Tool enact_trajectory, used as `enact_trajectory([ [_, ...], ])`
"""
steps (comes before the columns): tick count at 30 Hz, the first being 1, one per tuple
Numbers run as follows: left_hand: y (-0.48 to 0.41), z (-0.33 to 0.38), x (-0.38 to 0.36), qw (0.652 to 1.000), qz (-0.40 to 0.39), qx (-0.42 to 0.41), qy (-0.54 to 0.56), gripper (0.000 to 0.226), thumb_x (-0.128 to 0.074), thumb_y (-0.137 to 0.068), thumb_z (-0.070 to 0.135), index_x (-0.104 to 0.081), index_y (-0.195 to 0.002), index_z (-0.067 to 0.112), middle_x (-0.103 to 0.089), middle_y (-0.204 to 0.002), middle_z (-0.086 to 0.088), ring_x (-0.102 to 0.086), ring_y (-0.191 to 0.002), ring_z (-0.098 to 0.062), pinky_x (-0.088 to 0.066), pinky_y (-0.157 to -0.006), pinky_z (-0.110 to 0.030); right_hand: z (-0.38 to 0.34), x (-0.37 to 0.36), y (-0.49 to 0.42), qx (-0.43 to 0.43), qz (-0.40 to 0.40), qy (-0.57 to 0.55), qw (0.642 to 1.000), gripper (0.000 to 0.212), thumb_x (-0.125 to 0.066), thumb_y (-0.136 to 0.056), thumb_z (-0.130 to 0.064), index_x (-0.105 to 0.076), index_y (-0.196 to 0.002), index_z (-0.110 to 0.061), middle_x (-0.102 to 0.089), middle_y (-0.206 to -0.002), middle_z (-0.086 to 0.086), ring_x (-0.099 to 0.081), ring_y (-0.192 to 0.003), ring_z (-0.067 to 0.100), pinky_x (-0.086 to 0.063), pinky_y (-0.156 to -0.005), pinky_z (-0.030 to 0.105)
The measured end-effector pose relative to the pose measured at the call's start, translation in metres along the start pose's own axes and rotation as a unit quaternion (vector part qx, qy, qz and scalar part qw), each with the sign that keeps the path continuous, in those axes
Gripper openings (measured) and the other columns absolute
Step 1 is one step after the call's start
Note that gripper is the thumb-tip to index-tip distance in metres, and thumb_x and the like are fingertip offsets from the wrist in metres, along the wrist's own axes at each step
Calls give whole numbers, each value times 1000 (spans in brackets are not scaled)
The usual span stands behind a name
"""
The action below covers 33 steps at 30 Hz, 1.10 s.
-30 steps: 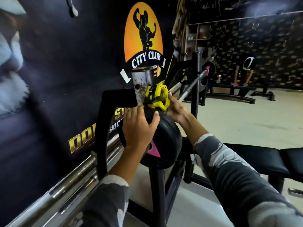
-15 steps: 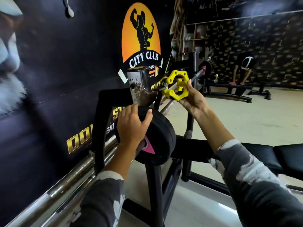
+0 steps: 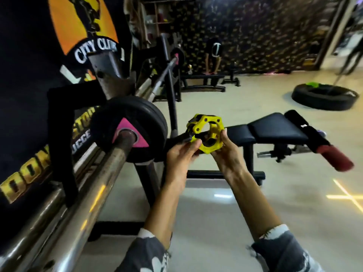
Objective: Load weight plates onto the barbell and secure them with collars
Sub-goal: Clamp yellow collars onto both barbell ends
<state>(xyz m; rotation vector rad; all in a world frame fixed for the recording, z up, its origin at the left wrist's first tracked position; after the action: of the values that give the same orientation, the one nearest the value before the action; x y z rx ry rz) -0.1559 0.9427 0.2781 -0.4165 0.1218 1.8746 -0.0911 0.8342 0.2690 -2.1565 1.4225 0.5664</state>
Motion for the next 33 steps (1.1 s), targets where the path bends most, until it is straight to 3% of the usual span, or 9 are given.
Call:
enact_trajectory([
  [2,28,-9,3,1000,-8,5,13,23,-62,-83,1,-64,-106,-3,-71,-94,-10,-63,-95,-24,-51,-89,-38,6,10,38,7,33,58,998,40,-45,-85,-45,-74,-94,-19,-74,-96,2,-68,-92,15,-56,-77,24],
  [6,89,-19,19,999,-37,-33,4,10,-71,-76,8,-73,-82,15,-75,-79,7,-68,-82,-10,-55,-77,-25,5,18,110,28,90,157,983,40,-50,-81,-46,-73,-94,-16,-70,-91,3,-62,-91,19,-47,-85,37],
  [11,150,-9,41,993,-95,-69,4,15,-69,-76,2,-68,-85,15,-74,-76,10,-67,-72,-2,-51,-65,-14,-24,-4,188,3,19,298,954,43,-57,-83,-34,-61,-118,-10,-63,-106,12,-60,-99,23,-50,-86,34],
  [15,199,11,66,996,-68,-57,12,19,-69,-74,13,-67,-93,12,-73,-74,12,-65,-72,-2,-53,-71,-24,-20,-35,243,-24,-15,310,950,39,-59,-79,-31,-63,-116,-19,-66,-107,5,-63,-99,15,-51,-85,23],
  [19,266,24,106,996,-82,-21,-11,18,-69,-74,17,-67,-91,10,-66,-86,-3,-59,-82,-13,-49,-72,-23,18,-57,297,-14,-19,292,956,31,-60,-82,-26,-65,-112,-19,-68,-99,2,-63,-93,13,-51,-84,25],
  [22,307,35,142,994,-93,-9,-53,18,-73,-71,13,-67,-88,14,-64,-88,-7,-58,-76,-17,-49,-67,-25,44,-80,332,-13,-31,271,962,24,-64,-83,-21,-67,-107,-22,-70,-90,-6,-63,-92,13,-50,-85,28],
  [28,320,83,207,992,-78,-88,-47,29,-80,-61,14,-72,-88,21,-75,-87,8,-68,-83,-5,-51,-69,-13,64,-158,343,5,-61,223,973,44,-59,-80,-15,-55,-122,-3,-63,-110,12,-59,-104,21,-48,-93,33],
  [31,299,99,232,990,-77,-95,-65,41,-84,-58,16,-71,-96,21,-75,-94,7,-67,-90,-7,-52,-70,-15,75,-186,335,23,-64,226,972,43,-60,-85,-8,-50,-126,0,-60,-113,16,-56,-103,20,-48,-89,28],
  [33,283,104,242,988,-87,-94,-88,46,-84,-54,25,-71,-97,23,-75,-96,5,-67,-93,-10,-52,-72,-16,86,-191,327,24,-58,218,974,42,-54,-90,-4,-45,-131,-1,-56,-121,22,-53,-109,23,-45,-94,34],
])
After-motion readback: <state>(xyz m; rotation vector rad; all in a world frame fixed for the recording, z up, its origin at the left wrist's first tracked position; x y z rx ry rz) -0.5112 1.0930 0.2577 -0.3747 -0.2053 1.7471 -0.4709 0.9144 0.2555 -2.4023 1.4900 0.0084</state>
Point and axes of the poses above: each hand's wrist, its own y-axis away from the middle knuckle, its own x-axis out of the back of the hand, z = x × y, the point moved 3 cm from there along -y, towards the middle knuckle
